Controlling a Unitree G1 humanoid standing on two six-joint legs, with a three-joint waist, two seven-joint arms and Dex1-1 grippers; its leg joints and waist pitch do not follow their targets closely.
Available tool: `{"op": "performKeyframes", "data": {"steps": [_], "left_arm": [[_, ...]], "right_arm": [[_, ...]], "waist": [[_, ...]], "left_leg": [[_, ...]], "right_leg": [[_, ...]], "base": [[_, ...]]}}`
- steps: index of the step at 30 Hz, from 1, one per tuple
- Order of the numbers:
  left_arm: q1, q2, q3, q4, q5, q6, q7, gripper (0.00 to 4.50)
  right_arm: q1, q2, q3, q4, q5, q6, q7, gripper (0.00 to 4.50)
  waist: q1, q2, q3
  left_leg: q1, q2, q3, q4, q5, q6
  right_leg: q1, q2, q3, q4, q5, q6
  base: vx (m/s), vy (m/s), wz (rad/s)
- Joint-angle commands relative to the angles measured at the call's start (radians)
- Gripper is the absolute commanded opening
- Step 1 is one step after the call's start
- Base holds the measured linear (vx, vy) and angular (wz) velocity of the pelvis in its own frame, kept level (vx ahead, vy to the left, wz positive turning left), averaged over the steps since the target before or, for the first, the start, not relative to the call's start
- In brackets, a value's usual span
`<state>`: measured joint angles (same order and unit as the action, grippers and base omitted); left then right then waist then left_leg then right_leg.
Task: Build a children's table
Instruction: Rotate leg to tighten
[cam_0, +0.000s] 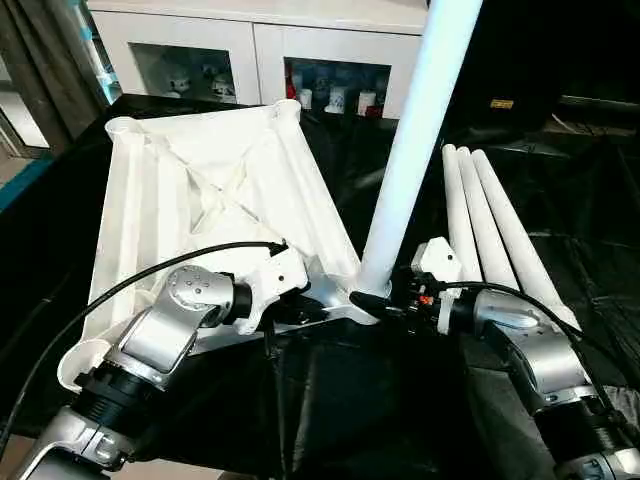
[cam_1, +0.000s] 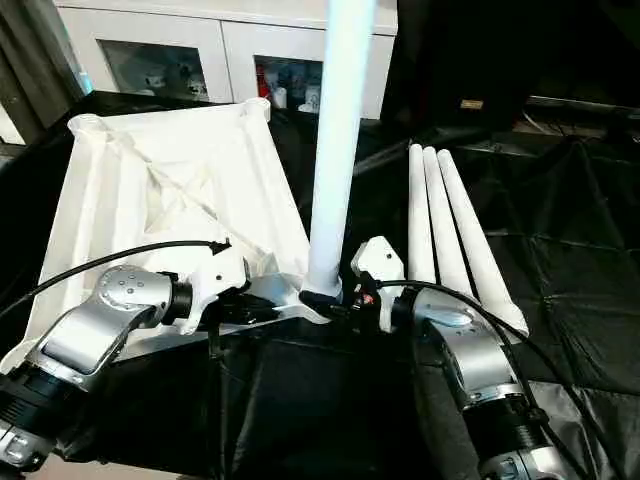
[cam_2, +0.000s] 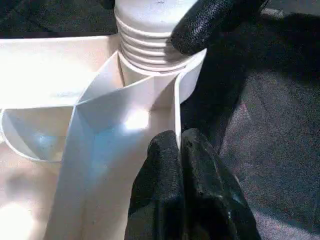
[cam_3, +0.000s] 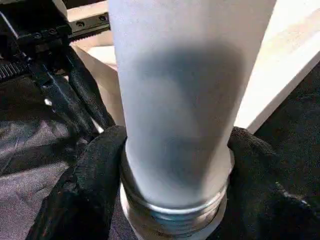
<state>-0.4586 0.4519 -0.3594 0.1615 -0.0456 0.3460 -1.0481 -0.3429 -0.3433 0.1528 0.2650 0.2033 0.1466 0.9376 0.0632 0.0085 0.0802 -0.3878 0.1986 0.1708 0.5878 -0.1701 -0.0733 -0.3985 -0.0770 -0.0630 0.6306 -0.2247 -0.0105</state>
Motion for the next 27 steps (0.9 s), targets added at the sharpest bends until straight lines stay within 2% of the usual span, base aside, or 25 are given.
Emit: {"op": "performKeyframes", "data": {"steps": [1, 4, 5, 6, 7, 8, 9, 12, 14, 15, 18, 19, 20, 22, 23, 24, 27], "left_arm": [[0.003, -0.009, -0.003, -0.017, -0.003, -0.014, 0.005, 0.00], [-0.015, -0.045, 0.018, 0.019, 0.013, 0.017, 0.080, 0.00], [-0.024, -0.060, 0.026, 0.031, 0.015, 0.026, 0.104, 0.00], [-0.048, -0.101, 0.048, 0.066, 0.020, 0.052, 0.172, 0.00], [-0.061, -0.120, 0.057, 0.084, 0.024, 0.064, 0.205, 0.00], [-0.080, -0.148, 0.063, 0.113, 0.034, 0.073, 0.248, 0.00], [-0.087, -0.156, 0.064, 0.122, 0.037, 0.075, 0.262, 0.00], [-0.126, -0.224, 0.077, 0.184, 0.058, 0.107, 0.374, 0.00], [-0.148, -0.269, 0.087, 0.217, 0.066, 0.133, 0.442, 0.00], [-0.156, -0.295, 0.083, 0.225, 0.066, 0.142, 0.457, 0.00], [-0.164, -0.317, 0.073, 0.236, 0.073, 0.125, 0.452, 0.00], [-0.164, -0.317, 0.073, 0.236, 0.073, 0.125, 0.452, 0.00], [-0.164, -0.314, 0.065, 0.236, 0.074, 0.109, 0.439, 0.00], [-0.160, -0.301, 0.053, 0.232, 0.074, 0.077, 0.420, 0.00], [-0.150, -0.283, 0.046, 0.219, 0.075, 0.033, 0.394, 0.00], [-0.150, -0.283, 0.046, 0.219, 0.075, 0.033, 0.394, 0.00], [-0.127, -0.254, 0.044, 0.188, 0.057, 0.010, 0.336, 0.00]], "right_arm": [[0.018, 0.011, 0.008, -0.005, 0.001, 0.024, -0.013, 2.76], [0.019, 0.048, -0.004, 0.038, -0.024, 0.040, -0.108, 2.75], [0.016, 0.063, -0.011, 0.057, -0.030, 0.042, -0.141, 2.75], [0.006, 0.106, -0.031, 0.111, -0.047, 0.045, -0.236, 2.74], [0.001, 0.127, -0.040, 0.138, -0.055, 0.044, -0.282, 2.74], [-0.015, 0.163, -0.058, 0.184, -0.063, 0.051, -0.360, 2.74], [-0.021, 0.176, -0.064, 0.200, -0.065, 0.053, -0.386, 2.74], [-0.069, 0.253, -0.081, 0.302, -0.084, 0.044, -0.530, 2.74], [-0.106, 0.301, -0.090, 0.362, -0.089, 0.050, -0.610, 2.74], [-0.131, 0.328, -0.086, 0.394, -0.096, 0.059, -0.641, 2.74], [-0.149, 0.355, -0.075, 0.408, -0.099, 0.041, -0.613, 2.74], [-0.149, 0.355, -0.075, 0.408, -0.099, 0.041, -0.613, 3.30], [-0.152, 0.359, -0.078, 0.402, -0.087, 0.031, -0.581, 3.44], [-0.157, 0.352, -0.072, 0.399, -0.086, 0.018, -0.554, 3.50], [-0.159, 0.334, -0.058, 0.394, -0.102, -0.004, -0.535, 3.65], [-0.159, 0.334, -0.058, 0.394, -0.102, -0.004, -0.535, 3.79], [-0.153, 0.299, -0.043, 0.376, -0.104, -0.021, -0.477, 3.79]], "waist": [[0.001, 0.002, -0.074], [-0.002, 0.002, -0.069], [-0.002, 0.002, -0.067], [-0.005, 0.000, -0.065], [-0.006, 0.004, -0.061], [-0.007, 0.005, -0.060], [-0.010, 0.003, -0.056], [-0.014, 0.006, -0.057], [-0.022, 0.006, -0.053], [-0.022, 0.005, -0.054], [-0.023, 0.003, -0.054], [-0.023, 0.003, -0.054], [-0.023, 0.003, -0.053], [-0.022, 0.004, -0.055], [-0.023, -0.005, -0.056], [-0.022, 0.000, -0.061], [-0.024, 0.001, -0.058]], "left_leg": [[0.015, 0.027, -0.004, -0.056, -0.081, 0.102], [0.016, 0.028, -0.003, -0.059, -0.113, 0.086], [0.019, 0.028, -0.003, -0.062, -0.139, 0.071], [0.019, 0.029, -0.002, -0.063, -0.150, 0.064], [0.026, 0.029, -0.002, -0.066, -0.192, 0.039], [0.025, 0.028, -0.005, -0.071, -0.223, 0.020], [0.024, 0.027, -0.006, -0.074, -0.250, 0.003], [0.025, 0.026, -0.008, -0.076, -0.274, -0.014], [0.027, 0.023, -0.008, -0.077, -0.309, -0.021], [0.028, 0.024, -0.010, -0.077, -0.317, -0.021], [0.024, 0.023, -0.010, -0.079, -0.321, -0.012], [0.024, 0.023, -0.010, -0.079, -0.321, -0.012], [0.023, 0.024, -0.010, -0.080, -0.326, -0.008], [0.022, 0.025, -0.011, -0.080, -0.317, -0.002], [0.018, 0.026, -0.009, -0.080, -0.298, 0.004], [0.013, 0.026, -0.011, -0.079, -0.264, 0.010], [0.012, 0.027, -0.008, -0.078, -0.253, 0.021]], "right_leg": [[0.061, -0.055, 0.046, -0.057, 0.114, -0.281], [0.058, -0.056, 0.046, -0.063, 0.053, -0.274], [0.056, -0.057, 0.046, -0.068, 0.008, -0.270], [0.054, -0.057, 0.047, -0.071, -0.015, -0.266], [0.047, -0.057, 0.047, -0.080, -0.093, -0.260], [0.050, -0.059, 0.046, -0.085, -0.158, -0.241], [0.046, -0.059, 0.046, -0.090, -0.208, -0.224], [0.045, -0.060, 0.048, -0.096, -0.248, -0.198], [0.037, -0.060, 0.048, -0.103, -0.301, -0.188], [0.037, -0.061, 0.047, -0.106, -0.322, -0.179], [0.036, -0.060, 0.047, -0.110, -0.325, -0.162], [0.036, -0.060, 0.047, -0.110, -0.325, -0.162], [0.035, -0.060, 0.048, -0.110, -0.319, -0.160], [0.036, -0.060, 0.048, -0.109, -0.298, -0.165], [0.038, -0.060, 0.048, -0.108, -0.270, -0.170], [0.042, -0.060, 0.048, -0.100, -0.226, -0.179], [0.041, -0.060, 0.046, -0.099, -0.196, -0.194]], "base": [[0.000, 0.000, 0.00], [0.000, 0.000, 0.00], [0.000, 0.000, 0.00], [0.000, 0.000, 0.00], [0.000, 0.000, 0.00], [0.000, 0.000, 0.00], [0.000, 0.000, 0.00], [0.000, 0.000, 0.00], [0.000, 0.000, 0.00], [0.000, 0.000, 0.00], [0.000, 0.000, 0.00], [0.000, 0.000, 0.00], [0.000, 0.000, 0.00], [0.000, 0.000, 0.00], [0.000, 0.000, 0.00], [0.000, 0.000, 0.00], [0.000, 0.000, 0.00]]}}
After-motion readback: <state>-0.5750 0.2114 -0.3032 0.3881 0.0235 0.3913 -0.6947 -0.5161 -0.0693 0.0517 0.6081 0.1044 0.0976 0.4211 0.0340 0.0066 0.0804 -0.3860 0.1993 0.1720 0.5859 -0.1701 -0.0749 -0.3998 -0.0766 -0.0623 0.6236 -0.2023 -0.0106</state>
